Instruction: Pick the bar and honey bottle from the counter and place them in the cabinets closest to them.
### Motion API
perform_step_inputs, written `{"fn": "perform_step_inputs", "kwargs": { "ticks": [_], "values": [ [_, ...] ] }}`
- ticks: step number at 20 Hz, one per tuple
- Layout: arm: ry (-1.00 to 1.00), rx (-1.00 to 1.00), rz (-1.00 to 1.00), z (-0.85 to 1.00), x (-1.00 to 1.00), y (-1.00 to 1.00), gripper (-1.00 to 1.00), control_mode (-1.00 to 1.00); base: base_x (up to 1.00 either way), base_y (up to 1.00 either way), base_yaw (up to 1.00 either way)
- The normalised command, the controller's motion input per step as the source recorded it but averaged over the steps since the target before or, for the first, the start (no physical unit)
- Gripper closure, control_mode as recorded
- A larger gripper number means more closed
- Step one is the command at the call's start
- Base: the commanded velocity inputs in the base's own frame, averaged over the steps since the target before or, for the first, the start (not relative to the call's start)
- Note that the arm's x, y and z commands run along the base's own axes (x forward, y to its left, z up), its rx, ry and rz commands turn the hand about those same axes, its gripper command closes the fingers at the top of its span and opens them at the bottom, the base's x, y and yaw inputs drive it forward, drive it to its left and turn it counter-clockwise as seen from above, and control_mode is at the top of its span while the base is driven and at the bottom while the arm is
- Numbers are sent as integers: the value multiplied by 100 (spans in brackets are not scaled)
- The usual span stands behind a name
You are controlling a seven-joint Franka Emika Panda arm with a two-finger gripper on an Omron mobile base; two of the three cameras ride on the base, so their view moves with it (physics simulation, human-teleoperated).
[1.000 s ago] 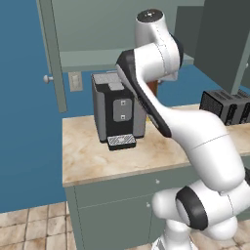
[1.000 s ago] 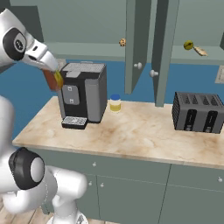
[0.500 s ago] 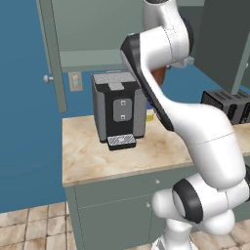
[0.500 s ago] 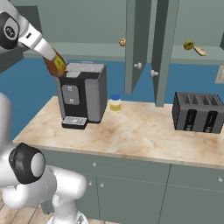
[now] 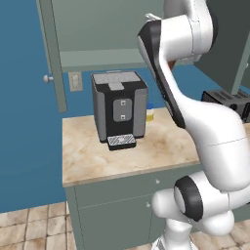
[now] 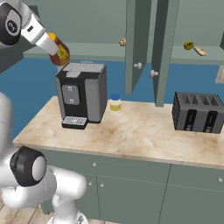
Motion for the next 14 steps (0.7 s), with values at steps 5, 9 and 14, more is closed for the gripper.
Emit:
{"fn": "perform_step_inputs", "kwargs": {
  "ticks": [5,9,14],
  "values": [
    [-1,1,0,0,0,0,100,-100,0,0,0],
    [0,0,0,3,9,0,100,-100,0,0,0],
    [3,1,2,16,27,0,100,-100,0,0,0]
  ]
}}
